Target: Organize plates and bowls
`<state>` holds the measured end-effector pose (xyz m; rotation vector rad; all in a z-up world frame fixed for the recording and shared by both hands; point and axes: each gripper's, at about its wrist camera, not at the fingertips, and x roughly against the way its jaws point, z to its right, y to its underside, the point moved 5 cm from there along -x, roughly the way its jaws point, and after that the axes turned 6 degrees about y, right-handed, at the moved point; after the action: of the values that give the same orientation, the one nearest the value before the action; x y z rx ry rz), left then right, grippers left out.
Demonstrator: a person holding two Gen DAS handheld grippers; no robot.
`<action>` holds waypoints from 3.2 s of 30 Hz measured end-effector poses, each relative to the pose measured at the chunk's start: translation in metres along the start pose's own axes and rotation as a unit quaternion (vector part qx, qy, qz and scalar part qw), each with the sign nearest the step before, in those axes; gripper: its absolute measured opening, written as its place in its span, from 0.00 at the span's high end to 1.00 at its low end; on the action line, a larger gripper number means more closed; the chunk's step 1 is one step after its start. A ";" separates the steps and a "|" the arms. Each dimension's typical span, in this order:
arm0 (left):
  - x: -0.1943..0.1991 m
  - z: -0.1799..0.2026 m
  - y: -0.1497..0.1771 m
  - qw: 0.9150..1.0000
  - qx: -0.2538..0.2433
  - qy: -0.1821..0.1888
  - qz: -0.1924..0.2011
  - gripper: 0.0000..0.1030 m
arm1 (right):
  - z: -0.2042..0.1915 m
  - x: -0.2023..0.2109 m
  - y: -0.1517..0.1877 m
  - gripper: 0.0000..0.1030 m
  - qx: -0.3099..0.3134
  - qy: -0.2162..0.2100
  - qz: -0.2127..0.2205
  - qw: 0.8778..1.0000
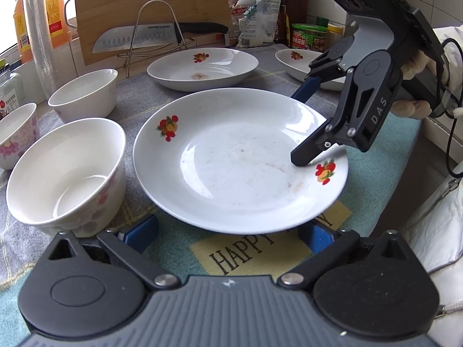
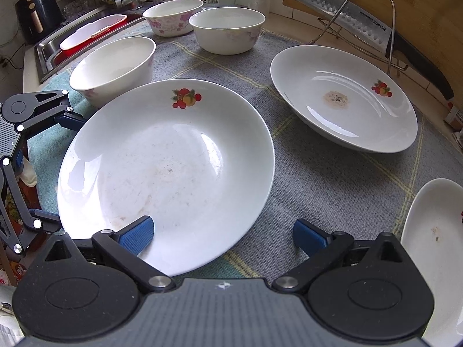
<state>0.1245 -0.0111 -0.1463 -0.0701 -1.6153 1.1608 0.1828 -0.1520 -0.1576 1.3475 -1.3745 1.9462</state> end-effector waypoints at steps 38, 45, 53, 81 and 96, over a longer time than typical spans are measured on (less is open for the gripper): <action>0.010 0.006 0.001 0.998 -0.042 -0.008 0.046 0.02 | 0.019 -0.020 -0.057 0.13 -0.075 -0.149 -0.022 0.986; 0.008 0.008 0.000 0.998 -0.046 -0.003 0.046 0.03 | 0.026 -0.022 -0.059 0.16 -0.107 -0.167 -0.044 0.979; 0.006 0.010 -0.002 0.998 -0.050 -0.007 0.043 0.02 | 0.028 -0.022 -0.060 0.17 -0.111 -0.177 -0.049 0.977; 0.010 0.012 -0.009 0.998 -0.053 -0.008 0.028 0.03 | 0.027 -0.010 -0.057 0.18 -0.096 -0.167 -0.044 0.980; 0.008 0.024 -0.031 0.997 -0.067 0.008 0.023 0.03 | 0.046 0.014 -0.044 0.18 -0.114 -0.159 -0.023 0.980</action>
<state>0.1180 -0.0379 -0.1175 -0.2047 -1.6829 1.0828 0.2315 -0.1756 -0.1210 1.6078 -1.6390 1.5326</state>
